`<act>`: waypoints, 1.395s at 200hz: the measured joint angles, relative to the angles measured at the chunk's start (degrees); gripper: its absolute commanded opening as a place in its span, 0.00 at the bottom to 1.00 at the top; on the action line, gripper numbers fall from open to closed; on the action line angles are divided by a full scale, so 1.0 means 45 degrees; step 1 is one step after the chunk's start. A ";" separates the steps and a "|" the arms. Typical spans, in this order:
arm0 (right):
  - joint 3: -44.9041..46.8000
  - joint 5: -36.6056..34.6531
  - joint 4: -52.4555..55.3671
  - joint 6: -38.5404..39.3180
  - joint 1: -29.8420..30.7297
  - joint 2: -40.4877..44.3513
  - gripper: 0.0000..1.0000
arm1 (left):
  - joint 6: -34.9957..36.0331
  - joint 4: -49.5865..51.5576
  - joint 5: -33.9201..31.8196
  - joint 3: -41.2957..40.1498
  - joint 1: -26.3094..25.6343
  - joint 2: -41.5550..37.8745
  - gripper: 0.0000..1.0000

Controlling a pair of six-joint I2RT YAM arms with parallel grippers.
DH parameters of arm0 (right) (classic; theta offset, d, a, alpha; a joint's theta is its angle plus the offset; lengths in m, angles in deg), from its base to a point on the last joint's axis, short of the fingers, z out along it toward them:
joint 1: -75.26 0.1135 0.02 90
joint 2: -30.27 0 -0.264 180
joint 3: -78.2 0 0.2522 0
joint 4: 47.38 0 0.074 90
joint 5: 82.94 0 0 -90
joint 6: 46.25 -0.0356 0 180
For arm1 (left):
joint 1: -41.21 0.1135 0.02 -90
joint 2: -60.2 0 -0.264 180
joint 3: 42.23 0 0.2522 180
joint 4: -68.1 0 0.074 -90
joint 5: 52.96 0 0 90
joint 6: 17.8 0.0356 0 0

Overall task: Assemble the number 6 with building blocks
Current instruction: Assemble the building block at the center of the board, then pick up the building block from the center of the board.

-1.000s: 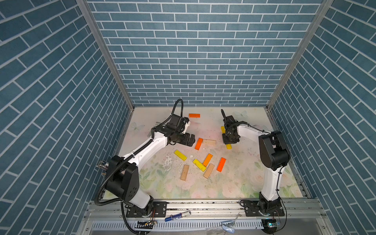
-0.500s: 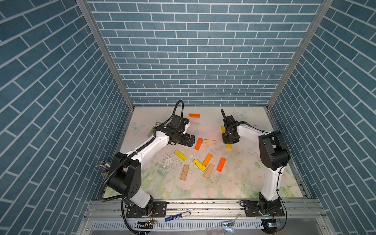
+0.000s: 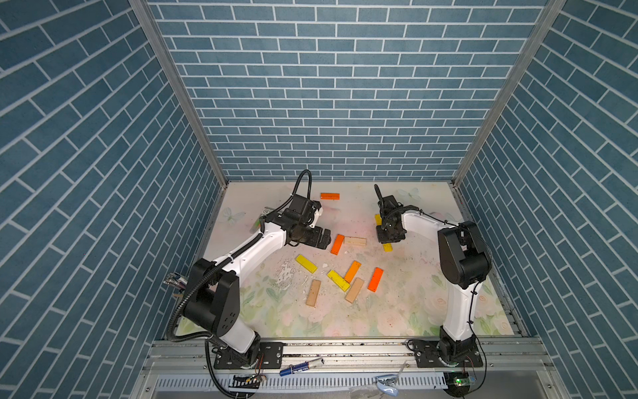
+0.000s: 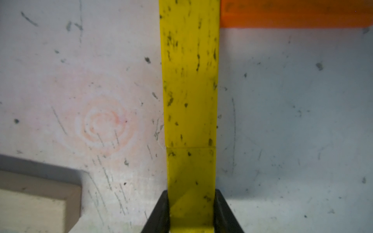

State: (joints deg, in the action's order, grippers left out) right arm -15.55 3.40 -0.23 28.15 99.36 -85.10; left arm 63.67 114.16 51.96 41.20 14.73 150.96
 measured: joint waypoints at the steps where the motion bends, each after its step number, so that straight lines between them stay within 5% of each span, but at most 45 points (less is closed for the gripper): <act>1: 0.0000 0.0000 0.0000 0.0005 0.0000 0.0000 0.37 | 0.0000 0.0000 0.0000 0.0000 0.0000 0.0000 0.99; 76: -0.0792 -0.0272 0.0665 0.0146 -0.0039 0.0087 0.65 | -0.0010 -0.0010 0.0092 0.0121 0.0107 0.0024 0.99; 139: -0.1744 -0.1229 0.1010 -0.0670 0.0597 0.2812 0.63 | -0.0306 -0.0214 -0.0121 0.0121 0.0146 -0.0126 0.99; 279: 0.5663 -0.1248 -0.0121 -0.7689 0.3944 0.4838 0.60 | -0.0661 -0.0699 -0.1632 -0.0228 0.0155 -0.1870 0.99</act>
State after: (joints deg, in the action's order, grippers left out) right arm 9.94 -2.21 -0.78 -6.44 117.11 -63.33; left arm 60.70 111.01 44.61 40.18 15.43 142.54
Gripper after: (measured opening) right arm 0.604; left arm 0.994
